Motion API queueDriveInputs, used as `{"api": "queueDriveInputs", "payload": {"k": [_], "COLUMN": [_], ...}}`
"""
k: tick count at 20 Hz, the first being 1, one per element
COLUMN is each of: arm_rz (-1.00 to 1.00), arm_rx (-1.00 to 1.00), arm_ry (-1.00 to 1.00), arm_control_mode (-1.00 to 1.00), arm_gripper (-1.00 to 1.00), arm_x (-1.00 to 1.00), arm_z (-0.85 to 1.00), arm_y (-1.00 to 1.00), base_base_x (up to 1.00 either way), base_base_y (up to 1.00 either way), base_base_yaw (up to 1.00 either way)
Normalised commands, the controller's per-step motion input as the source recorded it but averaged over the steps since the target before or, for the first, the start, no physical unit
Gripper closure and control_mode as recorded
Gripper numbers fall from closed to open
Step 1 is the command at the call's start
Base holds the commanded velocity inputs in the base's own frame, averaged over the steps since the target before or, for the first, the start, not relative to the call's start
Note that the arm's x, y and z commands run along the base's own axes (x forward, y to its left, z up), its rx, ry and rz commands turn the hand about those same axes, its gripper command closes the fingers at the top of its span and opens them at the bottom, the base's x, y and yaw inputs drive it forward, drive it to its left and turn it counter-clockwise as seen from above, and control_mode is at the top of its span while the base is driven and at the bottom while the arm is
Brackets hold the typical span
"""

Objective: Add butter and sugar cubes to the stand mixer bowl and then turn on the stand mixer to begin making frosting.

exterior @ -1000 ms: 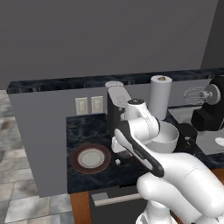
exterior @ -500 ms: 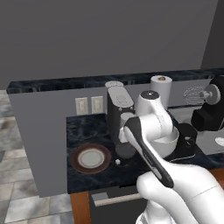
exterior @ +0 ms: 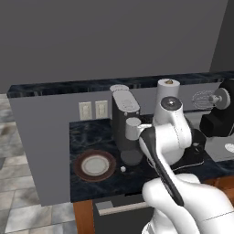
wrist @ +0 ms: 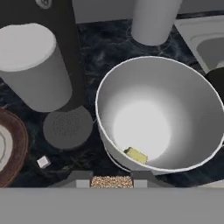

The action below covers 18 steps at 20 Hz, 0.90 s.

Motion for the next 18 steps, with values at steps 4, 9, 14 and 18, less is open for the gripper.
{"api": "queueDriveInputs", "payload": {"k": [4, 9, 14, 18], "arm_rz": [-0.26, -0.12, -0.08, -0.06], "arm_rx": [0.06, 0.02, 0.0, 0.01], "arm_ry": [-0.01, 0.0, 0.01, 0.04], "arm_control_mode": [-1.0, -1.0, -1.0, -1.0], "arm_gripper": [1.0, 1.0, 1.0, 1.0], "arm_x": [0.5, 0.58, 0.41, 0.23], "arm_z": [0.03, 0.0, -0.28, -0.56], "arm_y": [-0.59, -0.36, -0.1, -0.04], "base_base_x": [0.0, 0.0, 0.0, 0.0], "base_base_y": [0.0, 0.0, 0.0, 0.0], "base_base_yaw": [0.0, 0.0, 0.0, 0.0]}}
